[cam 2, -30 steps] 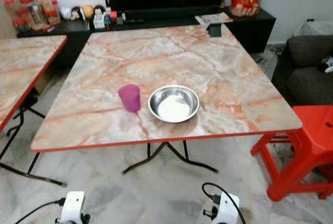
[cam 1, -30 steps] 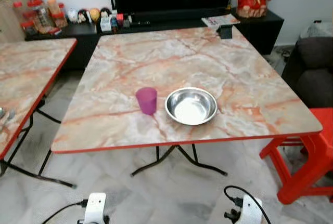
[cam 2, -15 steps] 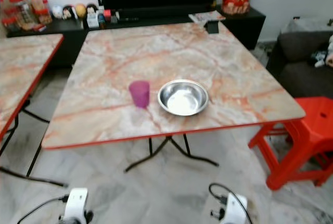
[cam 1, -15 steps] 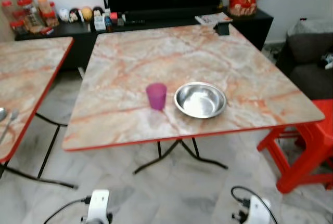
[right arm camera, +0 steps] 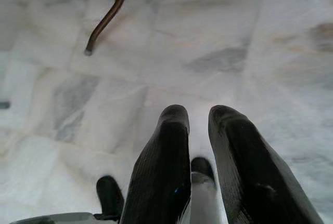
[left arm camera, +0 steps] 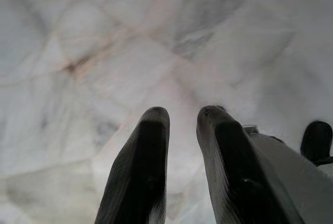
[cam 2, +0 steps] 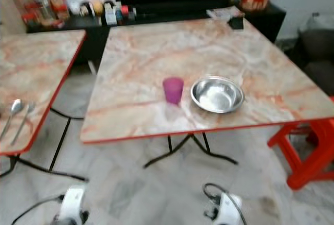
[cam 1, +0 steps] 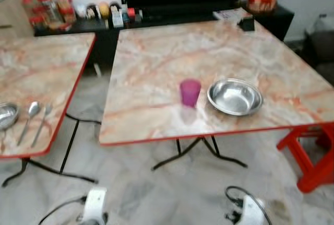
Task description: Setting the table
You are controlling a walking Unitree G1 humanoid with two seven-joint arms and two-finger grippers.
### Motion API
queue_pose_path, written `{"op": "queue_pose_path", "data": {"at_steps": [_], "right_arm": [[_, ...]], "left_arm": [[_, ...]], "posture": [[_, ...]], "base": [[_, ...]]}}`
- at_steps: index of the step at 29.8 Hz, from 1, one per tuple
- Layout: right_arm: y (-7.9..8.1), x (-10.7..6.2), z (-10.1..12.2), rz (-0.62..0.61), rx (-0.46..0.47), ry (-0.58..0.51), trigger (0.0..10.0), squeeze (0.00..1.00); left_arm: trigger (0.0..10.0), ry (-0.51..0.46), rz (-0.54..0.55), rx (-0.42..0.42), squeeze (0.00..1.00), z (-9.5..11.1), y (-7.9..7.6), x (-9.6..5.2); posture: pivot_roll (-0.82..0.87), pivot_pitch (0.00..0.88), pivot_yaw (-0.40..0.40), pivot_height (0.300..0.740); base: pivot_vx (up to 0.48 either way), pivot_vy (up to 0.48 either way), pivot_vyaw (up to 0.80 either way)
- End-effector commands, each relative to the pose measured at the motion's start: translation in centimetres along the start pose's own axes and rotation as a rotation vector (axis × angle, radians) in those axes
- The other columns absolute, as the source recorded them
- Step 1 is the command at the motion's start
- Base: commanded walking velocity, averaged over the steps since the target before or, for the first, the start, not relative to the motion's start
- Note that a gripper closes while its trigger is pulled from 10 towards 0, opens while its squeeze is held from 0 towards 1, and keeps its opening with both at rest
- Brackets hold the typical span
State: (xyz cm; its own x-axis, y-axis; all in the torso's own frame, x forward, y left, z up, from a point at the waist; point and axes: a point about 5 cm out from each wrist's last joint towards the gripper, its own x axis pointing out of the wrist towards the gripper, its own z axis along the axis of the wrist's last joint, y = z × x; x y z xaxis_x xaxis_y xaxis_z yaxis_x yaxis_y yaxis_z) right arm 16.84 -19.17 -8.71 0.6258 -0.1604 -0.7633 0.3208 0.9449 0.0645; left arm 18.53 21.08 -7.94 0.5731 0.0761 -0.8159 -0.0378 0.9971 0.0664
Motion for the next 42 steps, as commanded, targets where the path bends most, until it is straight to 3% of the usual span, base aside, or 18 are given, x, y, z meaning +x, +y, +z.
{"op": "queue_pose_path", "data": {"at_steps": [1, 14, 17, 42], "right_arm": [[-0.71, -0.11, -0.26, -0.022, 0.003, 0.008, 10.0, 0.0], [-0.37, -0.09, -0.12, -0.009, -0.012, -0.005, 10.0, 0.0], [-0.64, -0.11, -0.24, -0.032, 0.023, 0.002, 10.0, 0.0], [-0.36, -0.01, 0.06, -0.015, -0.018, -0.003, 10.0, 0.0]], "left_arm": [[10.0, -0.007, -0.015, 0.0, 0.0, 0.35, -0.59, 0.11], [10.0, -0.009, -0.011, -0.006, 0.0, 0.43, -0.56, 0.12], [10.0, -0.006, -0.012, -0.007, 0.0, 0.34, -0.61, 0.11], [10.0, -0.008, -0.017, 0.009, 0.0, 0.4, -0.7, 0.12]], "posture": [[-0.06, 0.0, 0.046, 0.74], [-0.06, 0.0, 0.046, 0.74], [-0.06, 0.0, 0.048, 0.74], [-0.06, 0.0, 0.053, 0.74]], "base": [[0.0, 0.304, 0.0], [0.0, 0.31, 0.16], [0.0, 0.307, 0.27], [0.0, 0.314, 0.0]]}}
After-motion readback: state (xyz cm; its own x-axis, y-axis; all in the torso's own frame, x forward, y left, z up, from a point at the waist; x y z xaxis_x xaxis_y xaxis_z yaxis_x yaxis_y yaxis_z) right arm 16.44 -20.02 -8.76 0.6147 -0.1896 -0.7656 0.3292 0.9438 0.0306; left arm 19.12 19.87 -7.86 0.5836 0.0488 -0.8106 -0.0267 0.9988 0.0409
